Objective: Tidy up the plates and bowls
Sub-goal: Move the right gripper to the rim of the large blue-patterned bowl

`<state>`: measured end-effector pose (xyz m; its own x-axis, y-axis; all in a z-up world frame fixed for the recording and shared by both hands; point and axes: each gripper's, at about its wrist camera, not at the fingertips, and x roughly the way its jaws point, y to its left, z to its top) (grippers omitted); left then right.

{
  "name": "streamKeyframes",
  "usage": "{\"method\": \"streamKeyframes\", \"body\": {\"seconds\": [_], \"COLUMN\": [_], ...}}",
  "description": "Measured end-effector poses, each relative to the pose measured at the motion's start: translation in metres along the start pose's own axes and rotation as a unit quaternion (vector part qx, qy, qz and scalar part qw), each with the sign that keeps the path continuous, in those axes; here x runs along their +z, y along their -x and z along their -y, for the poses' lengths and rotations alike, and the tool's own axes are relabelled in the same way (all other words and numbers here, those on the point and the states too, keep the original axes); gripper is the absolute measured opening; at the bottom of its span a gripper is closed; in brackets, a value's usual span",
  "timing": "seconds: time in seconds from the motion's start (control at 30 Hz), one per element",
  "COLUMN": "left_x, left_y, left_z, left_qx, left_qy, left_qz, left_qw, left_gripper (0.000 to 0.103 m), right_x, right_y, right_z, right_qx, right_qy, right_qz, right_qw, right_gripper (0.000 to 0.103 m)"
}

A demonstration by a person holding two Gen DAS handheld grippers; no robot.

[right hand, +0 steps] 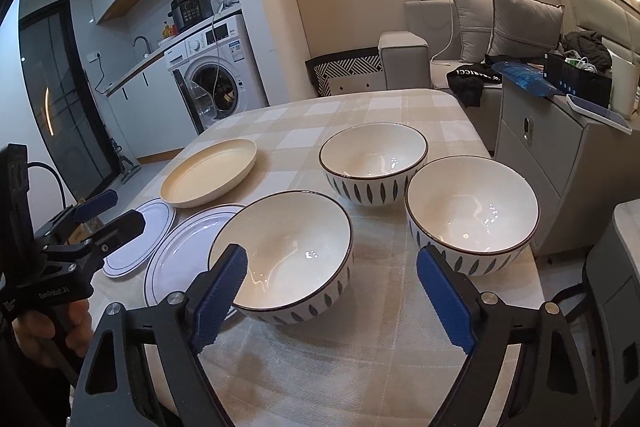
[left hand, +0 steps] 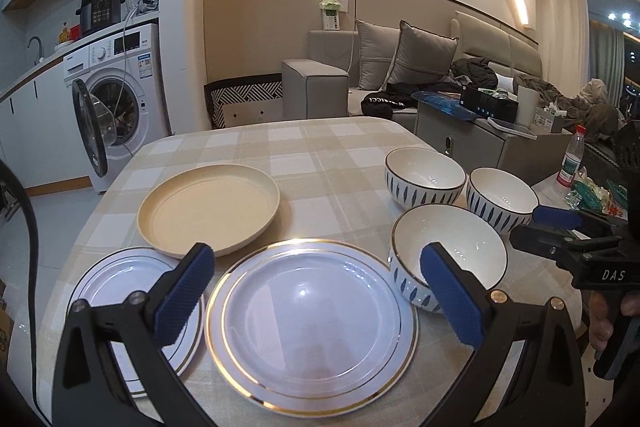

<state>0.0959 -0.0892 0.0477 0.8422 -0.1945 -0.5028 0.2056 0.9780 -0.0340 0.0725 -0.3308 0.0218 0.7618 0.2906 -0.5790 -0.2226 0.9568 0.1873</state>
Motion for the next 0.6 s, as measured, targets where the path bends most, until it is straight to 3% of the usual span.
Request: {"method": "streamKeyframes", "body": {"seconds": [0.6], "left_x": [0.018], "left_y": [-0.042], "left_z": [0.024], "left_qx": [-0.02], "left_qy": [-0.015], "left_qz": [-0.023], "left_qw": [0.9994], "left_gripper": [0.103], "right_x": [0.017], "right_y": [0.007], "right_z": [0.056], "right_qx": [-0.052], "right_qy": [-0.03], "right_qz": [0.01], "right_qw": [0.998], "right_gripper": [0.089]}}
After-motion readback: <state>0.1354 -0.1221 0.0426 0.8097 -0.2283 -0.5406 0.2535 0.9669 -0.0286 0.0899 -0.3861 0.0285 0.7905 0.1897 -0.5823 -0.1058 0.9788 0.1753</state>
